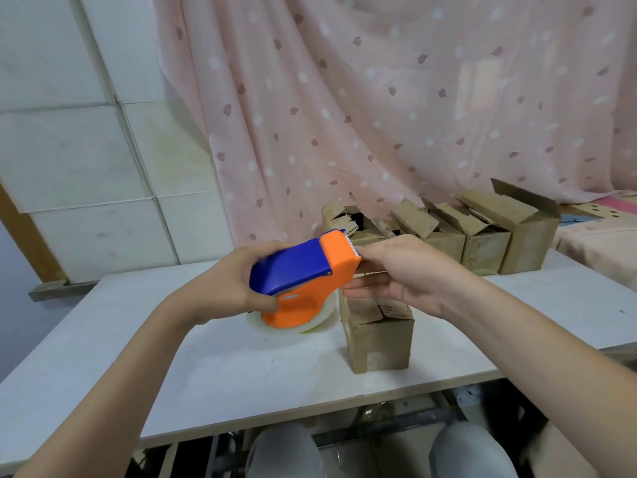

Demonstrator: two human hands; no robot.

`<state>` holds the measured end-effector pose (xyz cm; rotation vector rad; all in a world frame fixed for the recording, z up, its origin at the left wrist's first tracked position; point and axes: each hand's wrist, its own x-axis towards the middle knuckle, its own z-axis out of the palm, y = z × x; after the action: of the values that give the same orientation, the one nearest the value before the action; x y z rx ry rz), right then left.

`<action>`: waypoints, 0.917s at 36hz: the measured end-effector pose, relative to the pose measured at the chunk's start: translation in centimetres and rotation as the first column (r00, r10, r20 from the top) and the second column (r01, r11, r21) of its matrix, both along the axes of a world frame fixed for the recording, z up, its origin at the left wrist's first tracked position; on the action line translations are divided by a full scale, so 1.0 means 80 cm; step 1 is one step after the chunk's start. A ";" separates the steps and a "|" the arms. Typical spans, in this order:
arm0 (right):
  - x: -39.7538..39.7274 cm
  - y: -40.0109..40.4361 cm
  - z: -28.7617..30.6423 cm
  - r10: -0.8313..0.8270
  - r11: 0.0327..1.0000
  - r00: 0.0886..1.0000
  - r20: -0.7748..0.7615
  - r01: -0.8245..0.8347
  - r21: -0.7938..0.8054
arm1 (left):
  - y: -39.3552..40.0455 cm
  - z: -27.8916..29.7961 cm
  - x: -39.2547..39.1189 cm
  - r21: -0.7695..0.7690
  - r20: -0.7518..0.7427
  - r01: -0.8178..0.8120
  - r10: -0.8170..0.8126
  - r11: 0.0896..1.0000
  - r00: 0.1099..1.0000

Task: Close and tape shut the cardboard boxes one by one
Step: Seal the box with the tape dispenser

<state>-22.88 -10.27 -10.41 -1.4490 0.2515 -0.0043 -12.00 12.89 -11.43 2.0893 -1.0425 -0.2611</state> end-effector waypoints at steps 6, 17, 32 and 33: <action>0.004 -0.006 -0.006 -0.032 0.995 0.998 -0.058 0.037 0.093 | -0.004 0.003 -0.002 0.033 0.043 0.044 -0.045 0.999 0.998; 0.008 -0.009 -0.006 -0.119 0.968 0.993 -0.014 0.113 -0.223 | -0.009 0.018 -0.005 0.221 0.263 0.009 -0.069 0.975 0.962; 0.008 -0.019 -0.009 -0.113 0.985 0.987 -0.110 0.097 -0.144 | -0.011 0.015 -0.002 0.252 0.274 0.001 -0.073 0.968 0.959; 0.007 -0.020 -0.011 -0.112 0.985 0.987 -0.118 0.095 -0.143 | -0.011 0.015 -0.002 0.254 0.263 0.006 -0.075 0.967 0.962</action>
<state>-22.31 -11.90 -11.27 -1.5732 0.4371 -0.0152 -12.15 12.03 -10.26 2.3821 -1.2712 -0.1334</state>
